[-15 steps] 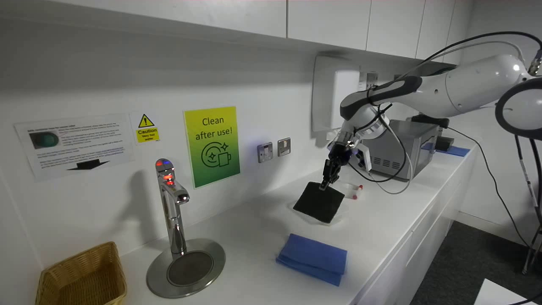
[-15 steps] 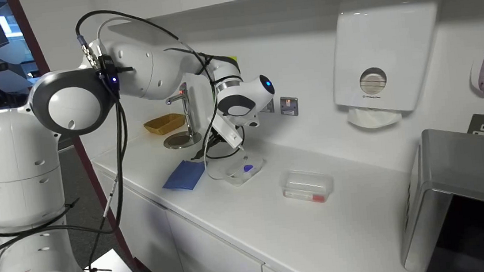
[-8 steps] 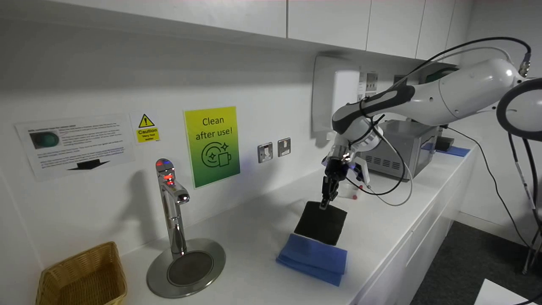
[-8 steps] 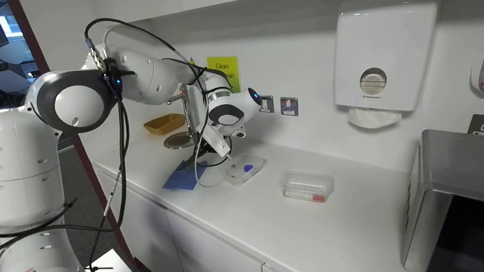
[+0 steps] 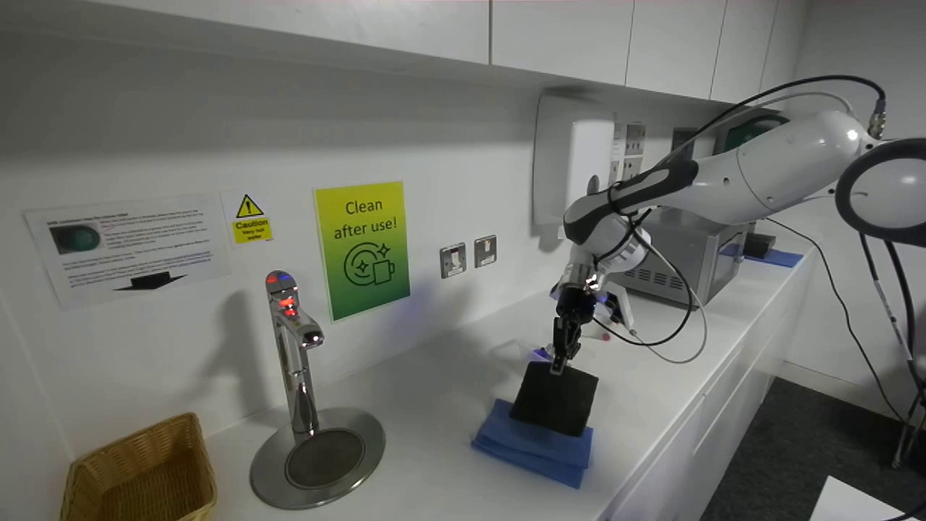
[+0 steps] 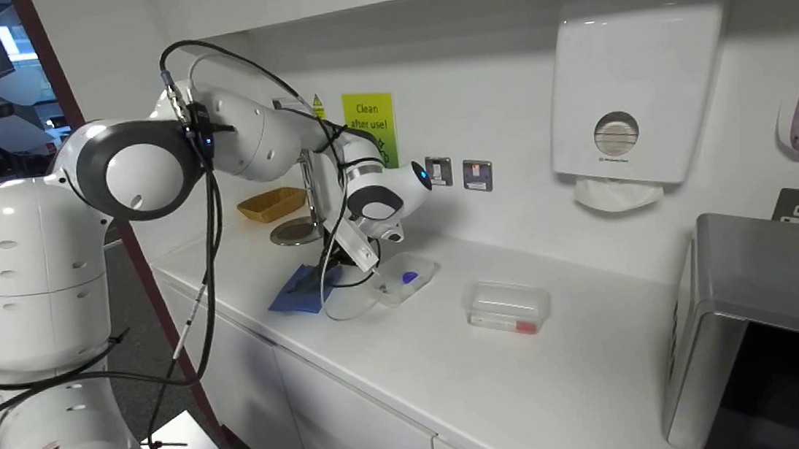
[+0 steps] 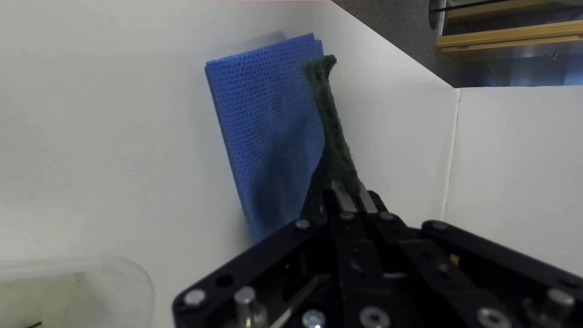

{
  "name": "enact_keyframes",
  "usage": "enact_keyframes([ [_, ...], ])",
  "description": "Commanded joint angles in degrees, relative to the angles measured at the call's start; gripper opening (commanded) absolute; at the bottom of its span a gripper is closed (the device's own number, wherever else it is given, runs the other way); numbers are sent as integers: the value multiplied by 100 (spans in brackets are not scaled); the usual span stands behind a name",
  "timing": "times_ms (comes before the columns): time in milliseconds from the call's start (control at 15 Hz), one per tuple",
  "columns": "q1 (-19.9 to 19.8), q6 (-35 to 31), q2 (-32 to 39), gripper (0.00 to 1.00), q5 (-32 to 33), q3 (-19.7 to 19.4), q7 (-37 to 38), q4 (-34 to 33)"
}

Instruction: Move the black and blue towels to the counter

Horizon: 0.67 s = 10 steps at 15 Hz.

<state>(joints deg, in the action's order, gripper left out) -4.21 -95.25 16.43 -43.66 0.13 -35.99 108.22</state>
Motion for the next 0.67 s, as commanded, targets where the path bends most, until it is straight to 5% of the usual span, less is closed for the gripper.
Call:
enact_keyframes([
  [0, -46, 162, 18, 11, 2, 32, -8, 36],
  [67, -44, 137, 37, 29, 22, 29, -2, 42],
  [600, 166, -847, -748, 88, 1041, 2, 241, 310],
])
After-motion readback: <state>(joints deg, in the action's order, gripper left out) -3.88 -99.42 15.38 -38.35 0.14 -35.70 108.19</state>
